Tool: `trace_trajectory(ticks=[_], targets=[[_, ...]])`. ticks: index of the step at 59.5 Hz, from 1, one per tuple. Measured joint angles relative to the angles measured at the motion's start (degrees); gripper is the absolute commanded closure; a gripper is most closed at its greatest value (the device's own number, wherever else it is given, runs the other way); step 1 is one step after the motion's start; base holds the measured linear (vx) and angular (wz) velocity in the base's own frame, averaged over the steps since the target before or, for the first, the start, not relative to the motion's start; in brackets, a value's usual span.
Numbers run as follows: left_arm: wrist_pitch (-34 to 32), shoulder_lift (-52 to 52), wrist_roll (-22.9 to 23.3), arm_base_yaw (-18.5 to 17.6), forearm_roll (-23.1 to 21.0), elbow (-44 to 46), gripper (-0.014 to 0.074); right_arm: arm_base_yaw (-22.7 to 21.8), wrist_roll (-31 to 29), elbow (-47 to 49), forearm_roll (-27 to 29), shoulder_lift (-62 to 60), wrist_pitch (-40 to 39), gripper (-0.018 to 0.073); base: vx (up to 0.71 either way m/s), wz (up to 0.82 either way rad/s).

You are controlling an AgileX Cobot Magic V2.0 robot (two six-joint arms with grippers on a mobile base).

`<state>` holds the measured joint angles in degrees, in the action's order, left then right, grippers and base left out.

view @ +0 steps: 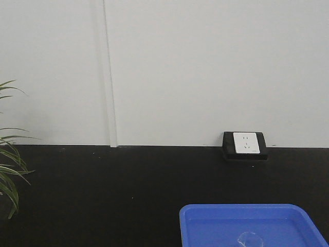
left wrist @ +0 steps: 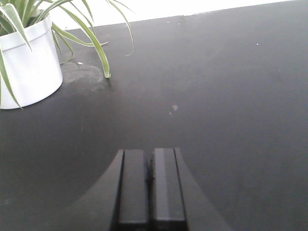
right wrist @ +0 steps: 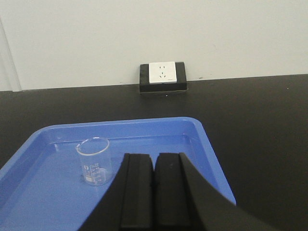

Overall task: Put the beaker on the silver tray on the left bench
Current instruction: 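Move the right gripper down toward the glass beaker in the blue tray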

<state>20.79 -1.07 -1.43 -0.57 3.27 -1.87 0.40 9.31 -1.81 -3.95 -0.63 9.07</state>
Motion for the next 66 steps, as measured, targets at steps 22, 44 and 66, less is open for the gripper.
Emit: trace_trajectory(ticks=[22,44,66], targets=[[0.0,0.0,0.0,0.0,0.0,0.0,0.0595,0.0,0.0,0.0,0.0,0.0,0.0,0.0571,0.0,0.0],[0.0,0.0,0.0,0.0,0.0,0.0,0.0595,0.0,0.0,0.0,0.0,0.0,0.0,0.0571,0.0,0.0],[0.0,0.0,0.0,0.0,0.0,0.0,0.0595,0.0,0.0,0.0,0.0,0.0,-1.34,0.0571,0.0,0.0]])
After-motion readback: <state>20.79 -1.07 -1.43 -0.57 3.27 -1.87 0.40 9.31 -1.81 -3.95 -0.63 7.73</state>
